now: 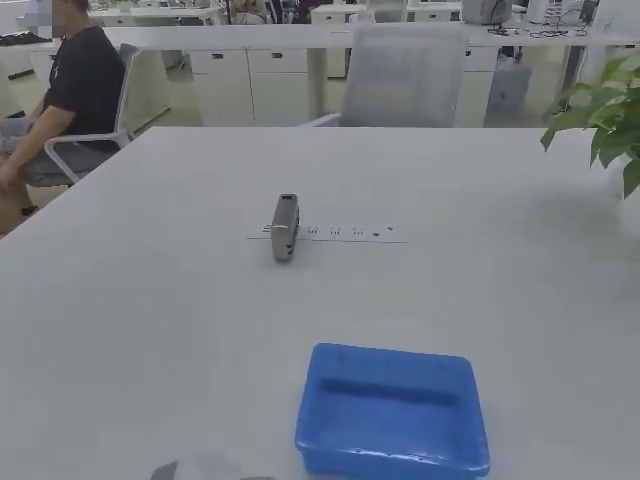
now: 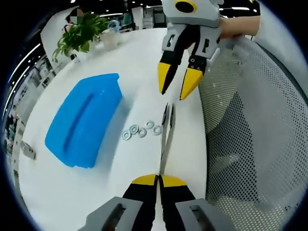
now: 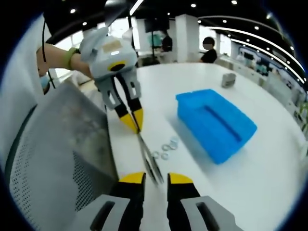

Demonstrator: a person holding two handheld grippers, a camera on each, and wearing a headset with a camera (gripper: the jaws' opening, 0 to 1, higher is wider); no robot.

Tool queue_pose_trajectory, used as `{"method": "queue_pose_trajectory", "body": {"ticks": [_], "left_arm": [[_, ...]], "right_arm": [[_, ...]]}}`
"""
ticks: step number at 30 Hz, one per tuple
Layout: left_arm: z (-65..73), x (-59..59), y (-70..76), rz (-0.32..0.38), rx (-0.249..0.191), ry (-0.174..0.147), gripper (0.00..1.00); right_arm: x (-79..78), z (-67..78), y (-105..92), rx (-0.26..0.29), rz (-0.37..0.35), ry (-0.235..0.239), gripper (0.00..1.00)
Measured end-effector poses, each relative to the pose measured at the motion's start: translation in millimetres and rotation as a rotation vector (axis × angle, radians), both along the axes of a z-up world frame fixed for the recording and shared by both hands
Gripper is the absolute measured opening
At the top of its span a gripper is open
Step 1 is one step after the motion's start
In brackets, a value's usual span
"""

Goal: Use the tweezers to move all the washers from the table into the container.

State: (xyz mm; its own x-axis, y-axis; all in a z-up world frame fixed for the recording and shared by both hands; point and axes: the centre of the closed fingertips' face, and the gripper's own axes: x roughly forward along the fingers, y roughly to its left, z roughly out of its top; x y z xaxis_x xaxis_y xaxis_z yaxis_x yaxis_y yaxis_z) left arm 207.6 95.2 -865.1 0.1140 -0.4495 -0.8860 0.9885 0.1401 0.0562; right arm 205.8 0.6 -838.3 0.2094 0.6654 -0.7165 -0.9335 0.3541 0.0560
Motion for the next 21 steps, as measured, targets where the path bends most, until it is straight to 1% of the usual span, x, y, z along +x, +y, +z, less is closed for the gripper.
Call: {"method": "queue_pose_trajectory", "body": {"ticks": [2,3,4,5,7,8,9,11,12,13,15,16,18,20,21], "left_arm": [[-0.1,-0.6,-0.3,-0.049,0.021,-0.02,0.0],[-0.5,-1.0,-1.2,-0.056,0.026,-0.02,0.0],[-0.5,-1.4,-1.5,-0.056,0.029,-0.018,0.0],[-0.8,-0.7,-1.5,-0.06,0.035,-0.016,0.0],[-1.0,-0.7,-1.6,-0.07,0.041,-0.019,0.0],[-1.1,-1.7,-1.8,-0.079,0.049,-0.027,0.0],[-0.5,0.0,-1.7,-0.133,0.07,-0.076,0.0],[-0.9,-2.4,-1.5,-0.174,0.092,-0.118,0.0],[-1.1,-3.7,-1.5,-0.183,0.097,-0.123,0.0],[-1.8,-5.4,-2.0,-0.171,0.094,-0.112,0.0],[-0.8,-10.8,-2.4,-0.156,0.088,-0.071,0.0],[1.4,-14.0,-2.4,-0.156,0.083,-0.061,0.0],[7.8,-18.2,-2.2,-0.157,0.076,-0.053,0.0],[17.8,-19.1,-3.1,-0.138,0.059,-0.055,0.0],[22.3,-19.6,-4.0,-0.126,0.047,-0.05,0.0]], "right_arm": [[-1.6,-2.6,1.0,-0.02,0.025,-0.006,0.14],[-1.8,-4.0,2.3,-0.032,0.044,-0.018,0.14],[-2.0,-5.2,3.7,-0.035,0.04,-0.017,0.14],[-3.5,-4.8,5.3,-0.042,0.074,-0.025,0.14],[-3.0,-4.9,6.7,-0.049,0.082,-0.033,0.15],[-2.9,-5.4,8.4,-0.057,0.097,-0.042,0.15],[-2.8,-6.5,9.8,-0.065,0.112,-0.047,0.15],[-2.4,-9.5,10.8,-0.084,0.126,-0.054,0.16],[-2.7,-11.0,10.9,-0.092,0.131,-0.055,0.16],[-2.9,-11.9,10.5,-0.098,0.134,-0.054,0.16],[-4.1,-12.7,9.8,-0.099,0.138,-0.05,0.15],[-5.1,-13.2,9.5,-0.094,0.136,-0.045,0.15],[-7.3,-13.5,8.9,-0.085,0.135,-0.036,0.14],[-9.8,-12.6,9.5,-0.072,0.139,-0.027,0.14],[-11.0,-11.8,10.4,-0.063,0.142,-0.022,0.14]]}}
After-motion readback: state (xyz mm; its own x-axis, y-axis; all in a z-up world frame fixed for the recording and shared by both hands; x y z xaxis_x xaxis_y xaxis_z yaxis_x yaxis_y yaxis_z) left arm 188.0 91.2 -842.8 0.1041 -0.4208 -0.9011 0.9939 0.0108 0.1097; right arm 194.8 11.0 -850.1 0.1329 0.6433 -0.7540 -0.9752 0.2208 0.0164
